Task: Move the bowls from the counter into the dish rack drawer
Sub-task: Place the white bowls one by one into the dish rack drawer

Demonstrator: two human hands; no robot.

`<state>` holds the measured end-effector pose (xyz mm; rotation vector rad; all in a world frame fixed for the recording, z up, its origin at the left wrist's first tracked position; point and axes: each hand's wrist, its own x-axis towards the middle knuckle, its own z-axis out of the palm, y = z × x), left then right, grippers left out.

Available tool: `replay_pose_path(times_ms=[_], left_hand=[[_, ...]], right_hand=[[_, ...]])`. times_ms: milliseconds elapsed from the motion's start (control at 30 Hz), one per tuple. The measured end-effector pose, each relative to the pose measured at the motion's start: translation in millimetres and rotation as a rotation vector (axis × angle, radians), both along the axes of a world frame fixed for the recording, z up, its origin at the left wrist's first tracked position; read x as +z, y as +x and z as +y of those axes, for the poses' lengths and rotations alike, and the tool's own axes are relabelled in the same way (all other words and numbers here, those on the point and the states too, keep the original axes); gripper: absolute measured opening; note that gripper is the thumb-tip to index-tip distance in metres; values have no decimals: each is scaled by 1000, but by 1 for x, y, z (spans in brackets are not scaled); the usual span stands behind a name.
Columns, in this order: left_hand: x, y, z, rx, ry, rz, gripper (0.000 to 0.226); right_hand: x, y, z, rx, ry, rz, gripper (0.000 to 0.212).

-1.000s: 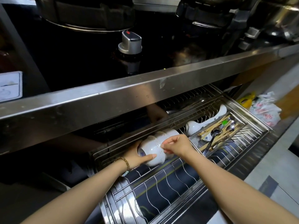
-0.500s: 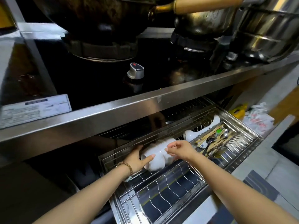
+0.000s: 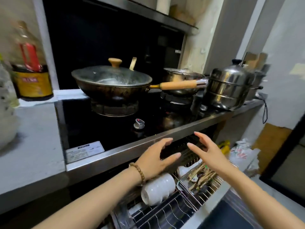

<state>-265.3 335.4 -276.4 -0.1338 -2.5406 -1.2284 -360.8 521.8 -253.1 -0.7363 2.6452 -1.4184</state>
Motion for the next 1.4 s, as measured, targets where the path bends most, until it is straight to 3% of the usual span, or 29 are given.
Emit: replay_pose_path(times_ms=[267,467,700,833,1033,1400], left_hand=[[137,83,-79,255,-421,397,71],[191,156,-161,555,-620,439,72],[205,238,-238,769,-633,349,78],[198,265,-272,850,-552,285,72],[191,273,-299,809,-210,208,60],[182,261,-313,687,-18,311,31]], right_hand=[[88,53,-90,303,-61,285,75],[131,95,-183,496,-128,331,80],[150,138,-272,657,-165,341,77],[156,157,-313,710,-190,256,79],[164,178,-365,798,-260,105,66],[157,187,-396,841,-350,146,40]])
